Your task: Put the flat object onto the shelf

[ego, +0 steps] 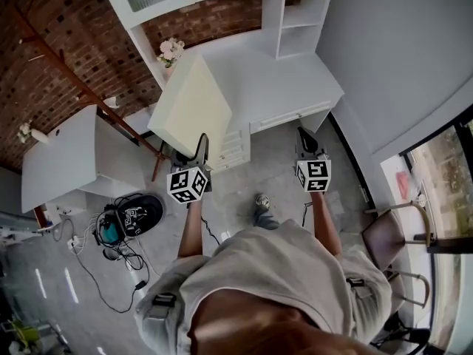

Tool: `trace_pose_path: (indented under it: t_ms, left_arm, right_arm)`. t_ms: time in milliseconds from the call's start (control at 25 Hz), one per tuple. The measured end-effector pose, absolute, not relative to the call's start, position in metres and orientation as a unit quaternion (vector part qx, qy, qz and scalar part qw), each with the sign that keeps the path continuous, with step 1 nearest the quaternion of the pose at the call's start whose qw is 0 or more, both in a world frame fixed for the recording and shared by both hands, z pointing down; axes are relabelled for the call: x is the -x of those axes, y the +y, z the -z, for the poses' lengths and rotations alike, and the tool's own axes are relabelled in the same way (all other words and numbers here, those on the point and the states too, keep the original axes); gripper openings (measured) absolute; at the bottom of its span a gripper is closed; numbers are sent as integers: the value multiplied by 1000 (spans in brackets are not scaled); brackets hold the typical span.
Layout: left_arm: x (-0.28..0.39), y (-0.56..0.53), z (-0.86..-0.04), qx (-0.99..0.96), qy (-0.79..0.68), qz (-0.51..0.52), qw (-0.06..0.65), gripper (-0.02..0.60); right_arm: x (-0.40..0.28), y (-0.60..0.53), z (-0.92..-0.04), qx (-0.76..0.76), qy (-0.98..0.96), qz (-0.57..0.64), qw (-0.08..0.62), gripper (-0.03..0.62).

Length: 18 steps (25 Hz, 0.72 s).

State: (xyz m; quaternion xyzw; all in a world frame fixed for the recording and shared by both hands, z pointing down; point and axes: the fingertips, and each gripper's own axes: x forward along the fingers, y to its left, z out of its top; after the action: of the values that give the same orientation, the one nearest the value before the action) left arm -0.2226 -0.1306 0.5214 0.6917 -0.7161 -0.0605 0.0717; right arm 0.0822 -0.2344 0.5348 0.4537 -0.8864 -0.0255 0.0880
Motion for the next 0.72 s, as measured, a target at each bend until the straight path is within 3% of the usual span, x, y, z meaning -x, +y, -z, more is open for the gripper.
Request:
trace_pose_path:
  t_ms: [720]
  left_arm:
    - [218, -314, -493, -694, -719, 36, 30, 264]
  right_arm:
    - [-92, -412, -542, -456, -887, 11, 79, 26]
